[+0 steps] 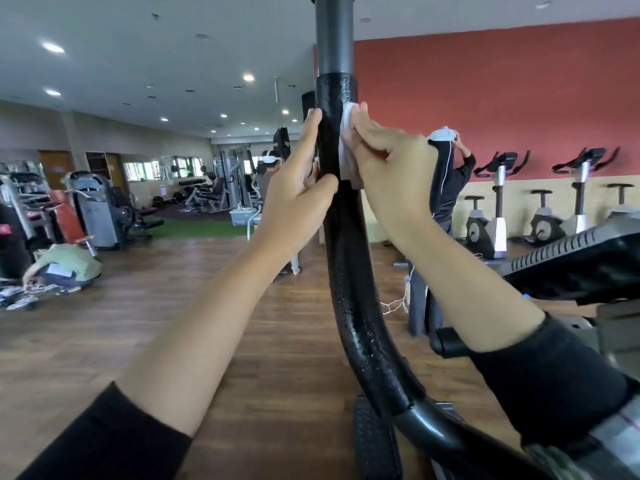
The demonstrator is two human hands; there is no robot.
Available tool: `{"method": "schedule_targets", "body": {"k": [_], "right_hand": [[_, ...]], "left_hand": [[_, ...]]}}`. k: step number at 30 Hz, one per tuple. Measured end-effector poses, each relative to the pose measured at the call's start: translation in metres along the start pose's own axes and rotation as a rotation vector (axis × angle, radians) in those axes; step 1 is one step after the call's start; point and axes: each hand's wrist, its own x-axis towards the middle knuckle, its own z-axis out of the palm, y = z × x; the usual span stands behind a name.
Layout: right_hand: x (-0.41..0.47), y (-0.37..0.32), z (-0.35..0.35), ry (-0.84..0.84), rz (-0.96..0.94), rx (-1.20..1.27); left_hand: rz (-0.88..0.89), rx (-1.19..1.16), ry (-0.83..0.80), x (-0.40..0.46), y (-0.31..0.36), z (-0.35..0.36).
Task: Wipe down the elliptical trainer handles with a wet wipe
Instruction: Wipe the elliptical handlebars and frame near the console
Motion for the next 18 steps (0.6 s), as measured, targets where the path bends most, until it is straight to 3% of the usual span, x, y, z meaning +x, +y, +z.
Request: {"method": "schedule_targets", "body": {"k": [5,11,18], "right_hand": [[0.034,-0.016,0.008,0.058,-0.085,-0.092],[-0.013,-0.004,-0.003,-0.046,-0.03,-0.245],[-0.005,-0.01,0.0,-0.029,0.021,-0.116]], "left_hand": [[-0.01,-0.123,-0.073,0.0,-0.005,-0.006],[0.001,-0.161,-0.118,-0.008,-0.015,-0.012],[0.004,-0.248,-0.142,-0.013,-0.023,-0.012]]}}
